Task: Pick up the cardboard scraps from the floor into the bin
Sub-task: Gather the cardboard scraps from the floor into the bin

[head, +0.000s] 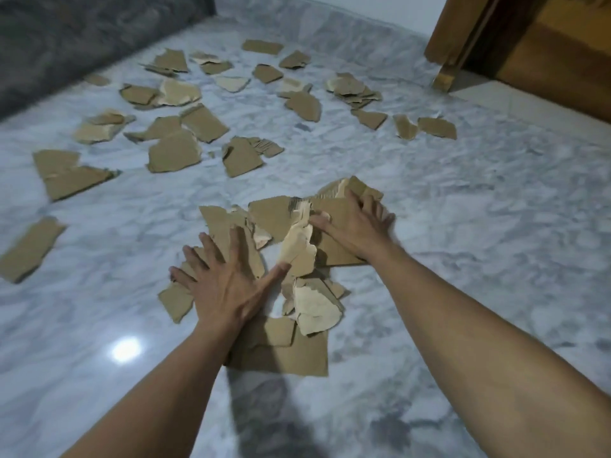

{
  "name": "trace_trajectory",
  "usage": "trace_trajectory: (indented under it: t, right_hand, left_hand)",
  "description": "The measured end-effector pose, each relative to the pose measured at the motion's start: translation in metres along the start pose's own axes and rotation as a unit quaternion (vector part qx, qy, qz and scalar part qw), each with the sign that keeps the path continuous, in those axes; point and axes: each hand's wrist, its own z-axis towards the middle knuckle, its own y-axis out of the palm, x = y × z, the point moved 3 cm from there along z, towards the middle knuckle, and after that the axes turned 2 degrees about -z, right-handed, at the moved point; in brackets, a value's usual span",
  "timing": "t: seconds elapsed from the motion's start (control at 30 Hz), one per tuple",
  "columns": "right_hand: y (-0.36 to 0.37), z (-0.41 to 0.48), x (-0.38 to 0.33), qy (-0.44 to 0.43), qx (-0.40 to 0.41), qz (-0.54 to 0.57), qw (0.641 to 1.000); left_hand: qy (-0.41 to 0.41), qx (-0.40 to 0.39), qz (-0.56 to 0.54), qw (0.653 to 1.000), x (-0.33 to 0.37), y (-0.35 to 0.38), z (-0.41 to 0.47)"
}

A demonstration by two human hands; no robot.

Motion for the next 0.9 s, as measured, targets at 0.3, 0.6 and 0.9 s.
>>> trace_trajectory:
  t: [0.3, 0.6, 0.9]
  right_hand:
    - [0.037, -0.023, -0.029, 0.01, -0.011, 0.007, 1.0]
    - [0.048, -0.041, -0.062, 0.004, 0.099, 0.021, 0.995]
    - [0.041, -0.025, -0.088, 0.072, 0.08, 0.115, 0.987]
  left_hand:
    - [-0.014, 0.019, 0.007, 1.0, 0.002, 0.001, 0.006]
    - [-0.038, -0.01, -0.153, 0.987, 0.013, -0.017, 0.033]
    - [0.029, -0.064, -0.284, 0.956, 0.013, -0.031, 0.05]
